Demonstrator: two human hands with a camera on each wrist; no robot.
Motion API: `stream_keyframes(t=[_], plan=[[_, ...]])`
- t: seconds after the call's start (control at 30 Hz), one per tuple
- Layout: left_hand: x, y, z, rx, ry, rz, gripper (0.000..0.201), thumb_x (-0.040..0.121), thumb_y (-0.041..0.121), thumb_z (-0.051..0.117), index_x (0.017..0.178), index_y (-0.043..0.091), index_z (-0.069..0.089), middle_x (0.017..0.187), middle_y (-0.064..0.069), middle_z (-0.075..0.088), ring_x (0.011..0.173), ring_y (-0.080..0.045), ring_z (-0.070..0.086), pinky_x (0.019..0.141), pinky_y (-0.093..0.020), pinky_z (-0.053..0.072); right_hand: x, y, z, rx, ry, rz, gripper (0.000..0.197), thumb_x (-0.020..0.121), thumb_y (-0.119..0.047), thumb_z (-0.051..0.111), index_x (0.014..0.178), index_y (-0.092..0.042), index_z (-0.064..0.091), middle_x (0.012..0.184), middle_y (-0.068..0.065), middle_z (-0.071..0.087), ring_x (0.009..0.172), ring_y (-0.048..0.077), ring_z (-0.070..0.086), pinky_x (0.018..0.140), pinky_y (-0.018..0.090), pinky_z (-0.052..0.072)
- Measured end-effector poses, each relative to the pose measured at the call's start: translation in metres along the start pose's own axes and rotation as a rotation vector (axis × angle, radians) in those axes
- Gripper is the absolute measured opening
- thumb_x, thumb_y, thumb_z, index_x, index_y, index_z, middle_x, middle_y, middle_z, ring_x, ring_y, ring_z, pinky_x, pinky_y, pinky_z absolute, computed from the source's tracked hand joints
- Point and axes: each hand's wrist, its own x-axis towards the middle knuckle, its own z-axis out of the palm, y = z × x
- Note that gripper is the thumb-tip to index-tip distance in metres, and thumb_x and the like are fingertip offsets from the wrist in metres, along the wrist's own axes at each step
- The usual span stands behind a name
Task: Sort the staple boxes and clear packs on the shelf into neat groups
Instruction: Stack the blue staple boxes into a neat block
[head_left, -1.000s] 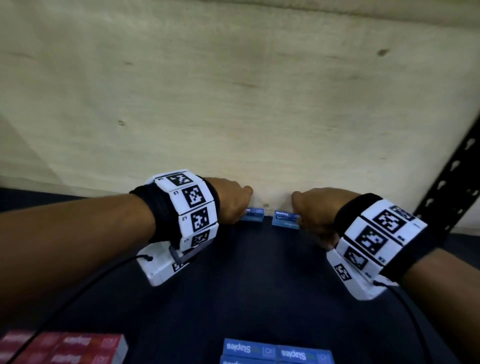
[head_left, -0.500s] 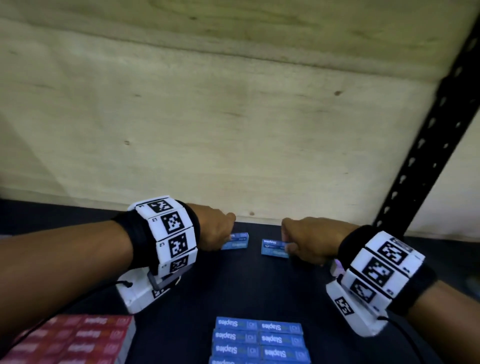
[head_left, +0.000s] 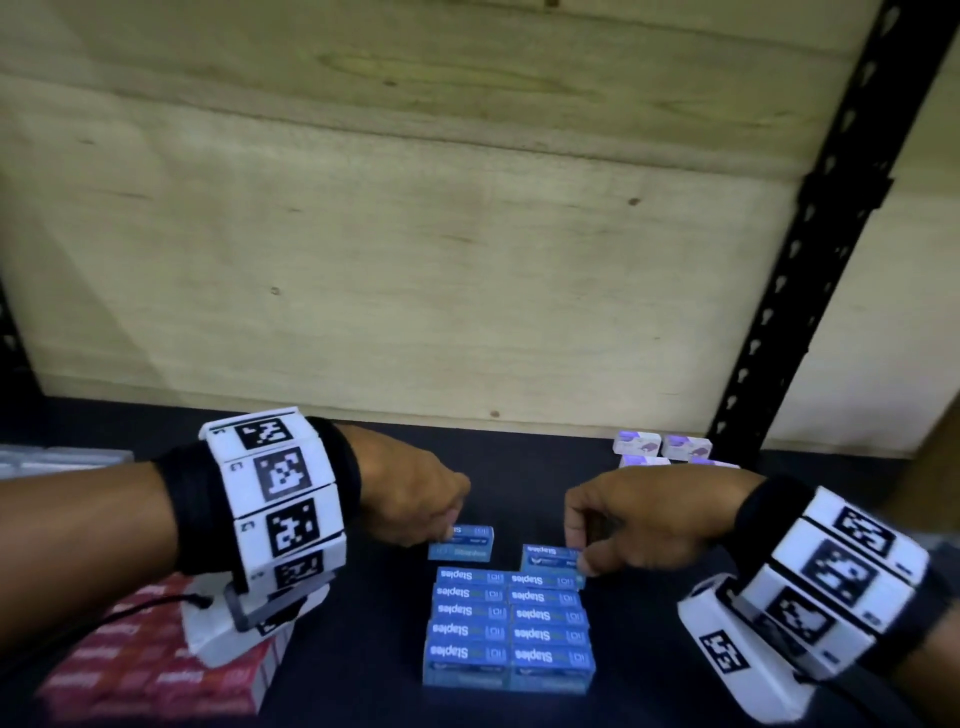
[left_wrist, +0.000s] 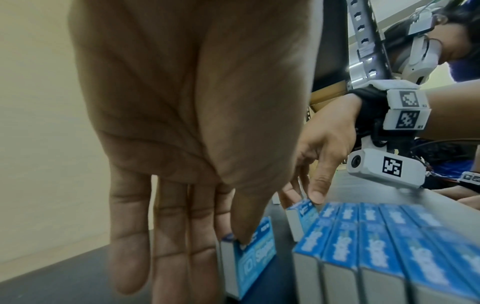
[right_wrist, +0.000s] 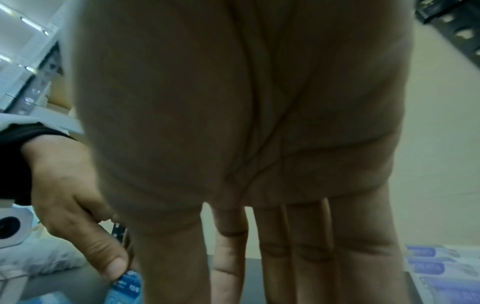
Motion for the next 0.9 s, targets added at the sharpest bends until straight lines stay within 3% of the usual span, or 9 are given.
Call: stream_keyframes(t=[0.07,0.27,0.37,0.7,0.8,0.9], plan=[[-0.006,0.0,0.004,-0.015,-0.009,0.025,0.019,0.1,0.037,0.044,0.108,0.023,0.053,0.096,0.007,0.068,0.085,-0.014,0.06,0.081,-0.032,0.049,-0.006,-0.002,0.002,0.035,-0.027,-0.002,0.011,0.093,-0.035,0.064,0.102,-0.03,0.062,0.09,-0.012,0.068,0.073,0.001,0.056,0.072,0.017,0.043],[-0.016,0.006,0.008,-0.044,-0.002,0.042,0.016,0.1,0.034,0.046,0.11,0.025,0.054,0.1,0.01,0.07,0.078,-0.008,0.057,0.075,-0.025,0.045,-0.013,-0.003,0.006,0.134,-0.036,-0.009,0.011,0.099,-0.019,0.053,0.105,-0.021,0.061,0.089,-0.008,0.07,0.076,0.005,0.065,0.068,0.014,0.045],[-0.017,0.011,0.007,-0.104,-0.001,0.057,0.017,0.1,0.029,0.044,0.112,0.024,0.055,0.103,0.008,0.071,0.086,-0.01,0.062,0.077,-0.025,0.046,-0.012,-0.006,0.007,0.158,-0.018,-0.012,0.014,0.099,-0.016,0.049,0.103,-0.02,0.062,0.086,-0.008,0.069,0.074,0.006,0.064,0.066,0.013,0.045],[-0.018,0.022,0.002,-0.05,-0.009,0.035,0.022,0.097,0.02,0.044,0.112,0.021,0.06,0.102,0.004,0.071,0.093,-0.014,0.064,0.085,-0.031,0.051,-0.007,-0.023,0.008,0.049,0.016,-0.059,0.011,0.099,-0.021,0.051,0.102,-0.022,0.061,0.09,-0.002,0.073,0.073,0.006,0.064,0.077,0.022,0.049],[-0.024,0.02,0.001,-0.051,0.008,0.029,0.023,0.099,0.028,0.044,0.116,0.023,0.059,0.108,0.005,0.067,0.097,-0.015,0.061,0.087,-0.031,0.049,-0.01,-0.022,0.008,0.07,0.013,-0.038,0.012,0.099,-0.029,0.051,0.104,-0.025,0.062,0.094,-0.004,0.073,0.075,0.006,0.064,0.083,0.026,0.051],[-0.034,0.018,-0.001,-0.057,0.036,0.003,0.033,0.096,0.051,0.047,0.119,0.03,0.056,0.113,0.009,0.061,0.1,-0.013,0.057,0.091,-0.033,0.048,-0.022,-0.018,0.005,0.045,0.029,-0.007,0.021,0.093,-0.048,0.059,0.108,-0.033,0.059,0.1,-0.012,0.07,0.084,0.004,0.062,0.089,0.027,0.051]])
